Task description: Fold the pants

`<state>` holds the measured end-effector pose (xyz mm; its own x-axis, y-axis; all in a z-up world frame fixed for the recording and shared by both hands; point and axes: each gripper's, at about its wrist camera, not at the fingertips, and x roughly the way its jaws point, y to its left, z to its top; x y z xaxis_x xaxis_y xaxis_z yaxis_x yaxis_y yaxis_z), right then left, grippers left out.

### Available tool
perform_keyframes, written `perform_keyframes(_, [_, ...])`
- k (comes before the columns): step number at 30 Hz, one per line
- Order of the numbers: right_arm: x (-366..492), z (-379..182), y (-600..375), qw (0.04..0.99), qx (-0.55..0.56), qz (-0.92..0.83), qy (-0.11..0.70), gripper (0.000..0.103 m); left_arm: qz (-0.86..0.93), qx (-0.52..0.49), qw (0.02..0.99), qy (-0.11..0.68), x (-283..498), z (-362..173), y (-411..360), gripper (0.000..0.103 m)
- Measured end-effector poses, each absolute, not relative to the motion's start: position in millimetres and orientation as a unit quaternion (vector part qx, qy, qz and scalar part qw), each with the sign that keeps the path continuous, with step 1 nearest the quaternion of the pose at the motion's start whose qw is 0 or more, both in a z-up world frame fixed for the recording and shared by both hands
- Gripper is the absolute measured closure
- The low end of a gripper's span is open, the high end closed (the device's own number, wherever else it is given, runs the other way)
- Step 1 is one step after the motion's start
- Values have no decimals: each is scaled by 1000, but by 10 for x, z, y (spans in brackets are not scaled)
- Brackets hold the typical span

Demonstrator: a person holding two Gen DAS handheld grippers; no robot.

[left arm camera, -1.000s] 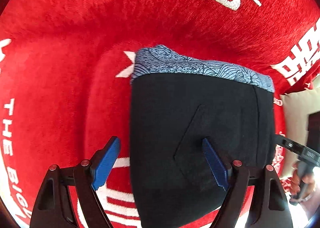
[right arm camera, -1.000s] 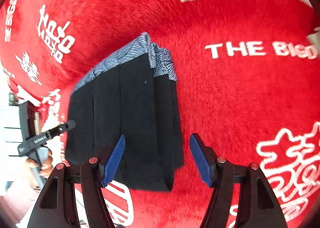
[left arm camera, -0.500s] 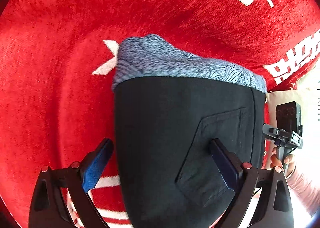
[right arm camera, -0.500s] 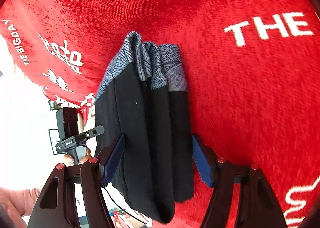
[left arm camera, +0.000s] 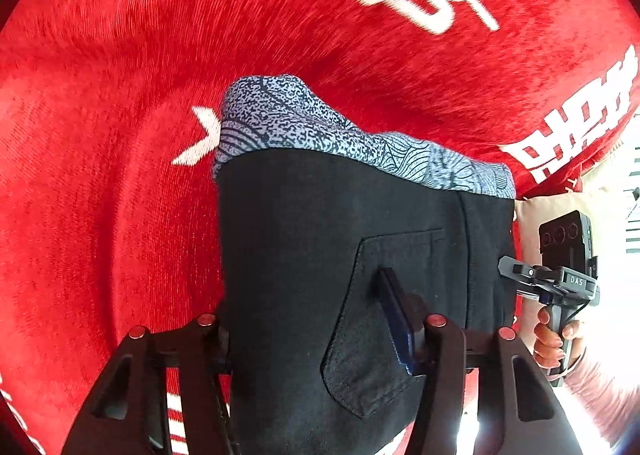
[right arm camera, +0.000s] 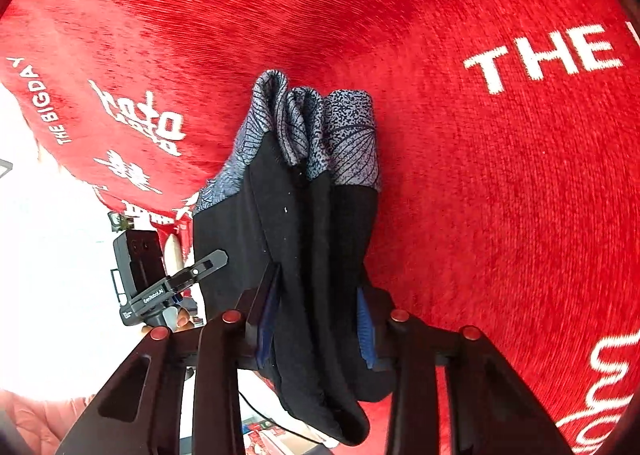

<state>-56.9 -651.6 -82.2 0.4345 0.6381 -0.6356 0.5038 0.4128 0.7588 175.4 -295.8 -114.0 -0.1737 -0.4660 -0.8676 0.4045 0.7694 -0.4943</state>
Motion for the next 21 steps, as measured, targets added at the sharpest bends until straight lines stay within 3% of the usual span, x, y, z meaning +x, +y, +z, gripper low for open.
perform_keyframes(13, [-1145,-206,-6440,664,534,66,519,67,-351,17,671,653,1112,-470,-3061,45])
perform_keyframes(21, [-1669,-175,-6197,653,545,66,522,66,-336,23,668,663,582,-482,-2830,45])
